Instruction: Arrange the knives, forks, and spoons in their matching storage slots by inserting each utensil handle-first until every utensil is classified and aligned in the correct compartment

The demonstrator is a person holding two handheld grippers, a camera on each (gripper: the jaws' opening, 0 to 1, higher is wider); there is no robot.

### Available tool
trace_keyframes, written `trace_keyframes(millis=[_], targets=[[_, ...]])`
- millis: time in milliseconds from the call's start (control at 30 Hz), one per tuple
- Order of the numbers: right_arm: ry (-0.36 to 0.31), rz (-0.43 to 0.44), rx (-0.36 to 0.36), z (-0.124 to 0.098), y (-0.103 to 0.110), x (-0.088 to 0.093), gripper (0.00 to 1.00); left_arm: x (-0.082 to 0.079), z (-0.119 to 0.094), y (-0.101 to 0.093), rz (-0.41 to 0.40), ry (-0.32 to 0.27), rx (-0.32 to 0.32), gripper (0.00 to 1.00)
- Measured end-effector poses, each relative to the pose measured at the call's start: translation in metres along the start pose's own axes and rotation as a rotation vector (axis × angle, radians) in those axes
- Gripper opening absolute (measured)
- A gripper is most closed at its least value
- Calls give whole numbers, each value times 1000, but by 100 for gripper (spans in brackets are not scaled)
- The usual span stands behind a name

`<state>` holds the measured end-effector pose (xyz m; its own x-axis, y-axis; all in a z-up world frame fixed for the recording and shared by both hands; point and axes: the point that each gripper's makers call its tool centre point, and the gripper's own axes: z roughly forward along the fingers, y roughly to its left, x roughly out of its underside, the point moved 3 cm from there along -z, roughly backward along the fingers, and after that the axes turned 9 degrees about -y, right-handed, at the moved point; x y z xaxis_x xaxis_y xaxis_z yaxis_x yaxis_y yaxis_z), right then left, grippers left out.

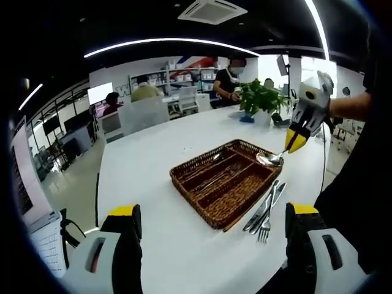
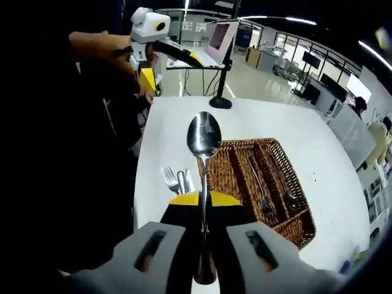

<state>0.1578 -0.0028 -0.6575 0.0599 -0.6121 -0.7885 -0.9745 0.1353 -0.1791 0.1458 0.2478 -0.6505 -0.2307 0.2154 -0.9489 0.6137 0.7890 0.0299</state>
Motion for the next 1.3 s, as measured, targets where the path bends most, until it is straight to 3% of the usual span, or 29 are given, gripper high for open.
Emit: trace_keyframes(millis=[100, 233, 967, 1033, 1100, 1200, 1300], targets=[[-9, -39, 11, -11, -7, -13, 0, 1, -1, 1, -14, -3, -3, 100], [-26, -43, 13, -16, -13, -17, 0, 2, -3, 5, -24, -6, -19, 100], [-11, -88, -8, -8, -22, -17, 0, 10, -2, 11, -29, 4, -42, 100], [-12, -88, -10, -7, -24, -17, 0, 11, -2, 14, -72, 15, -52, 100], [-10, -96, -9, -5, -26, -16, 0, 3, 1, 12, -155, -21, -40, 100], [-12, -103, -11, -2, -31, -17, 0, 4, 2, 13, -93, 19, -44, 100], [-11, -102, -10, 1, -36, -17, 0, -2, 2, 12, -100, 8, -37, 100]])
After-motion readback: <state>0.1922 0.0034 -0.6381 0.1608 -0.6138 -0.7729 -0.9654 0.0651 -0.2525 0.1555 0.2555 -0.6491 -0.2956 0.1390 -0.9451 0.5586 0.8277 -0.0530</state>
